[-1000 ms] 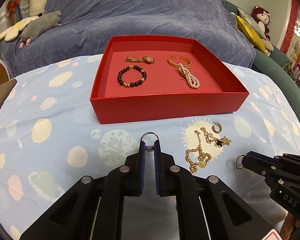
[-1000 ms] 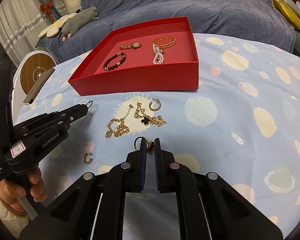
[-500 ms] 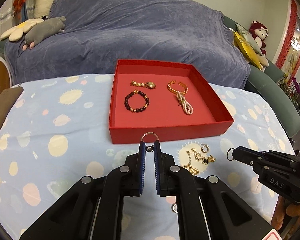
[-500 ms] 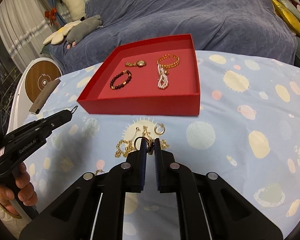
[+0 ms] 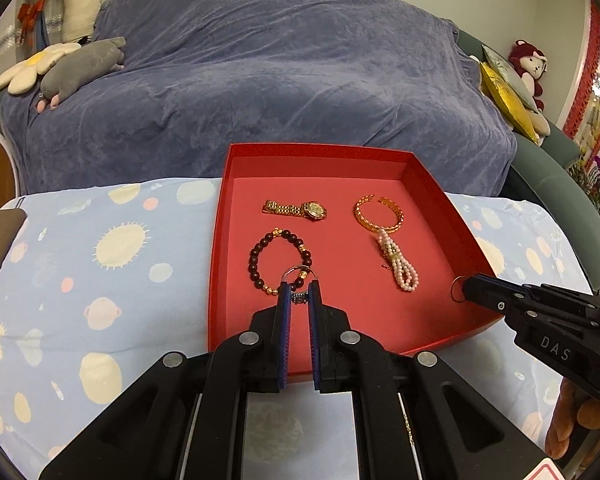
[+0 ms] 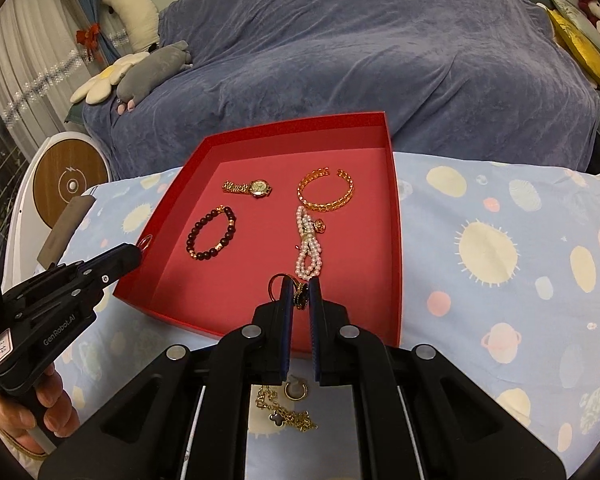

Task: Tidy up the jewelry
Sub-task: 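Carry both rings into the red box and open both tools, then move both tools back over the gold chains on the sheet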

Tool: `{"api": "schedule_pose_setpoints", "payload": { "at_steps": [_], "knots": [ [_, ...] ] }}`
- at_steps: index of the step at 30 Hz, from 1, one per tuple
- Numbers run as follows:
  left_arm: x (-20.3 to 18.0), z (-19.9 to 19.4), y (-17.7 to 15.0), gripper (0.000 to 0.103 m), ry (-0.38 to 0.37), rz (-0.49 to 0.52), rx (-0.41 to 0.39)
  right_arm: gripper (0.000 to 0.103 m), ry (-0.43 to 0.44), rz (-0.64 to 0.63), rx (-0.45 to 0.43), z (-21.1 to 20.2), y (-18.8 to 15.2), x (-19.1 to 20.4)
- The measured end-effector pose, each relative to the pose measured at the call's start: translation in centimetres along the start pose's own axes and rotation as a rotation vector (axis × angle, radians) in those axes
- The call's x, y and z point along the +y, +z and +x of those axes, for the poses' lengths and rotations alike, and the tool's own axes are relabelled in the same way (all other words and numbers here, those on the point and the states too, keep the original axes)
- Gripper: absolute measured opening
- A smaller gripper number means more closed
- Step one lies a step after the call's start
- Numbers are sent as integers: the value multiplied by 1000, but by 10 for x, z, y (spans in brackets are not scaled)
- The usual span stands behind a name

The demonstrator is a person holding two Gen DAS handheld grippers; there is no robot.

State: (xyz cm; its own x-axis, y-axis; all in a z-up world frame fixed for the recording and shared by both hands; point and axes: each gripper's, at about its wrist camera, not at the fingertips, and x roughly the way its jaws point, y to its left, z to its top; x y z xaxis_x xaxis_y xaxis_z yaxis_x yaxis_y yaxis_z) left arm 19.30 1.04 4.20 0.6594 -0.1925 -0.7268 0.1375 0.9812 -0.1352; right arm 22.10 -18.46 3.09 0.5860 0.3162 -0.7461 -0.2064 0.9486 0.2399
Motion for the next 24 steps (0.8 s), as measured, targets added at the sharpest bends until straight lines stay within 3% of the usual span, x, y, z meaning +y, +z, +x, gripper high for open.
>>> {"api": "schedule_pose_setpoints", "payload": {
  "at_steps": [4,6,9,12,18,24],
  "knots": [
    [7,5,2,14,21,-39,-6,16,-14,11,-30,-3,-1,-6],
    [12,0,3,29,36,-57,-19,17,-11,20,-43,-12,-3,-9],
    [18,-13,2,35,49,-72,-34,18,-5,24,-47,-28,-12,-12],
    [23,-30,-6,42,48,-76,-28,27,-10,14,-45,-46,-25,-13],
    [30,-73,-40,55,45,-90,-34,31,-7,-3,-16,-71,-68,-3],
    [29,-82,-83,59,48,-107,-6,31,24,20,18,-73,-98,5]
  ]
}}
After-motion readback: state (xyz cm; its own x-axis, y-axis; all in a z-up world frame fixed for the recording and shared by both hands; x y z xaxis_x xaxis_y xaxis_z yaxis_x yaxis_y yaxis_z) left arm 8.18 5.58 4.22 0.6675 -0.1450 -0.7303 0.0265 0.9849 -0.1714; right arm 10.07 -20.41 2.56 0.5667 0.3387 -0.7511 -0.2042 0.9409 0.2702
